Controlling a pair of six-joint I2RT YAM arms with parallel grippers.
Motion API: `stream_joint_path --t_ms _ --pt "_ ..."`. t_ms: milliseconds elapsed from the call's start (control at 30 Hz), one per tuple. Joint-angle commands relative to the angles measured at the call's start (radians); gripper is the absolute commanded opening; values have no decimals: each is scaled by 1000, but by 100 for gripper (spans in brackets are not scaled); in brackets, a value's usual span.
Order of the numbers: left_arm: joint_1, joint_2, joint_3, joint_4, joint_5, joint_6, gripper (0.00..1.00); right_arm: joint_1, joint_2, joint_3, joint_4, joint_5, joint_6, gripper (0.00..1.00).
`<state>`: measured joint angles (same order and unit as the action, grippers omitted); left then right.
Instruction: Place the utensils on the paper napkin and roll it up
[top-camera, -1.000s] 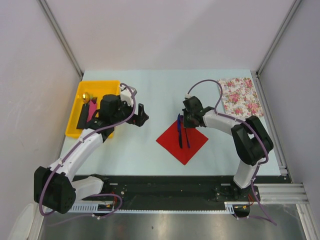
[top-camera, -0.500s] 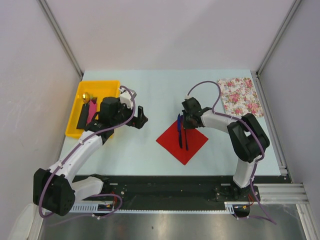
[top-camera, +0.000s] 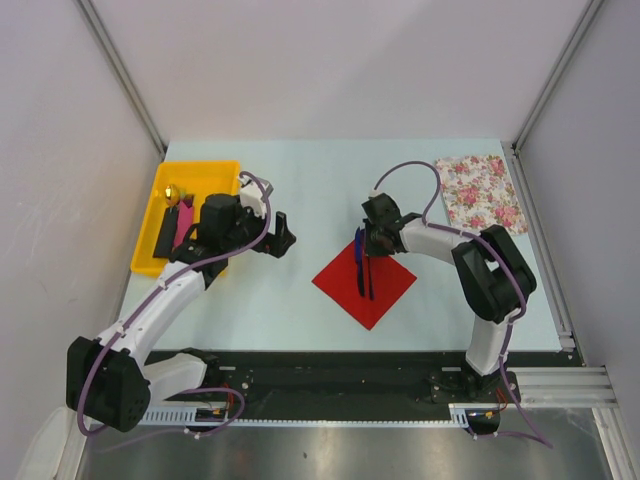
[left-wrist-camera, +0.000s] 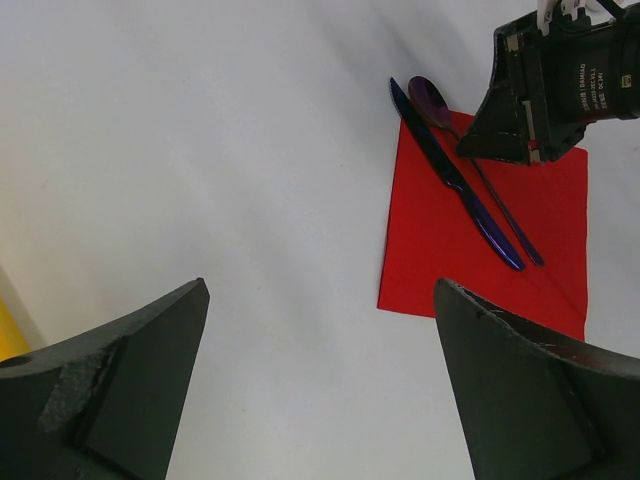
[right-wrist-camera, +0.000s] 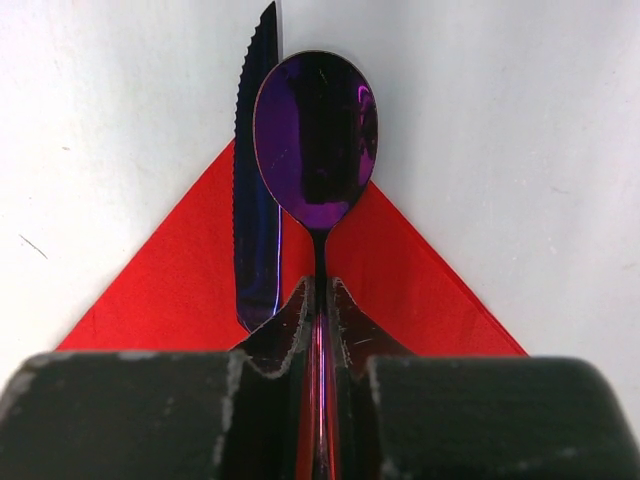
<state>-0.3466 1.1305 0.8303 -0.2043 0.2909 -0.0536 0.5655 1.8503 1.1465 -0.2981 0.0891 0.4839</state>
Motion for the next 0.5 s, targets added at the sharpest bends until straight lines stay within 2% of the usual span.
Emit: stream_joint_path --t_ms 0,267,467 --pt "-5 -6 -7 25 2 -11 100 4 21 48 7 5 30 8" --pt "-5 -2 -7 20 11 -11 100 2 36 65 -3 4 36 9" --pt "-9 11 -2 3 45 32 100 -10 1 73 -16 -29 33 30"
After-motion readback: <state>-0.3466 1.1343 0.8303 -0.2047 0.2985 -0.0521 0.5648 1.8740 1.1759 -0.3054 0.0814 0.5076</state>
